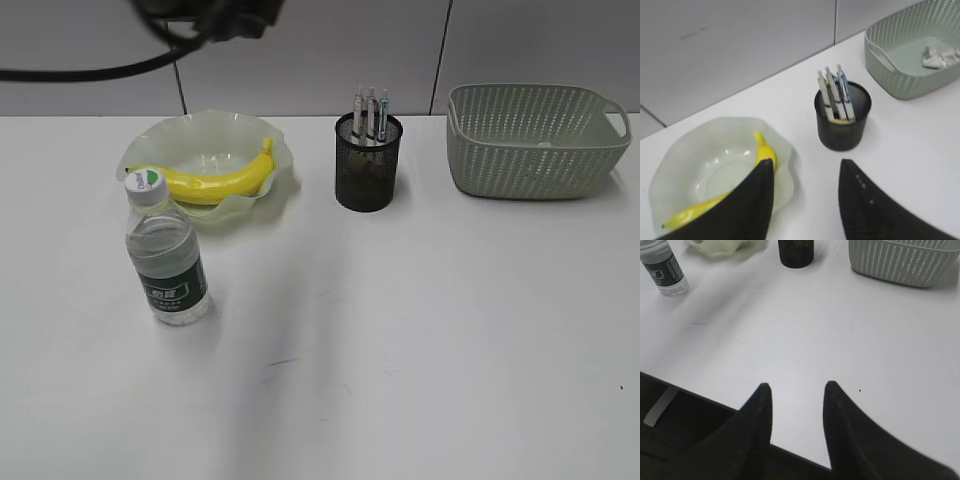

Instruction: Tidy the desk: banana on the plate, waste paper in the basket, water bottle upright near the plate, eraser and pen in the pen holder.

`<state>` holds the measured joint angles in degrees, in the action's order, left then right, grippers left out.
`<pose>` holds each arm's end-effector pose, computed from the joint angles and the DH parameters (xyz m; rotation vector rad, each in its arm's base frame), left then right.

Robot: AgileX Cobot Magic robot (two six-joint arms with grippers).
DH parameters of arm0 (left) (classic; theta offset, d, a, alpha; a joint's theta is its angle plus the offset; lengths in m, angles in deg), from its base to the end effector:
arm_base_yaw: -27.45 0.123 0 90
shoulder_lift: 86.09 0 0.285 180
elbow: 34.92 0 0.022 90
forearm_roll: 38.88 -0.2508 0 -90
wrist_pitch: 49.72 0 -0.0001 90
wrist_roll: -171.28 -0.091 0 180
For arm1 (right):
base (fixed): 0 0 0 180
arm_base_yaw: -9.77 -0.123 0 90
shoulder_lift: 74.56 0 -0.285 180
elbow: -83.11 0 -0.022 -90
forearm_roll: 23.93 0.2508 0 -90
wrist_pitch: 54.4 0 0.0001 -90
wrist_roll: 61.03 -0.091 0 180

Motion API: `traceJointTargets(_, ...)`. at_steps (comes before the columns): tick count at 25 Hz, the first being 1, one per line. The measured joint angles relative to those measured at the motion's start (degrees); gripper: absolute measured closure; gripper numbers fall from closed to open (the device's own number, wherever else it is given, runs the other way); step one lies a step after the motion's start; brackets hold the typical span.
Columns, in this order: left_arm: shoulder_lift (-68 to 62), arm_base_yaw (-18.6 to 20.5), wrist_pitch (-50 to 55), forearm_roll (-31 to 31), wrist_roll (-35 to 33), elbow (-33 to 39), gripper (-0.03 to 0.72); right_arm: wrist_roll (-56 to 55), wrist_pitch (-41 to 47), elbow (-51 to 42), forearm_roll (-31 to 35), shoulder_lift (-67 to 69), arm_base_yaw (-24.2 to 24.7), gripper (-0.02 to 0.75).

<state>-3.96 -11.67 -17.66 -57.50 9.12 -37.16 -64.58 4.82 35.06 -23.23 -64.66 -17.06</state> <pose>0.2914 -0.2170 0.3494 0.6120 2.1156 -0.2142 0.0005 0.0013 0.2821 -0.4163 2.0201 0.3443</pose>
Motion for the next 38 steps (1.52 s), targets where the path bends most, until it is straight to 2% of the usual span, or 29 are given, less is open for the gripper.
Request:
traceJointTargets(6, 32.8, -0.63, 6.52, -0.11, 1.81, 24.64, 0.376, 0.0, 0.0, 0.0, 0.0, 0.0, 0.0, 0.453)
traceJointTargets(11, 60.41, -0.63, 20.83, 0.18, 2.61, 36.47, 0.378, 0.0, 0.02, 0.0, -0.05, 0.0, 0.0, 0.453)
traceJointTargets(16, 78.91, -0.68, 29.57, 2.09, 2.27, 42.24, 0.38, 0.0, 0.02, 0.0, -0.05, 0.0, 0.0, 0.454)
traceJointTargets(21, 89.61, -0.68, 29.45, 6.59, -1.86, 47.77, 0.381, 0.0, 0.06, 0.0, -0.05, 0.0, 0.0, 0.468)
traceJointTargets(33, 90.42, -0.31, 29.19, 7.98, -3.7, 48.54, 0.426, 0.0, 0.06, 0.0, 0.0, 0.0, 0.11, 0.489)
traceJointTargets(35, 90.42, 2.86, 29.14, 7.98, -3.7, 48.54, 0.428, 0.0, 0.06, 0.0, 0.07, 0.0, 2.18, 0.489)
traceJointTargets(38, 90.42, 14.1, 29.14, 7.98, -3.7, 48.54, 0.43, 0.0, 0.06, 0.0, 0.14, 0.0, 10.43, 0.491)
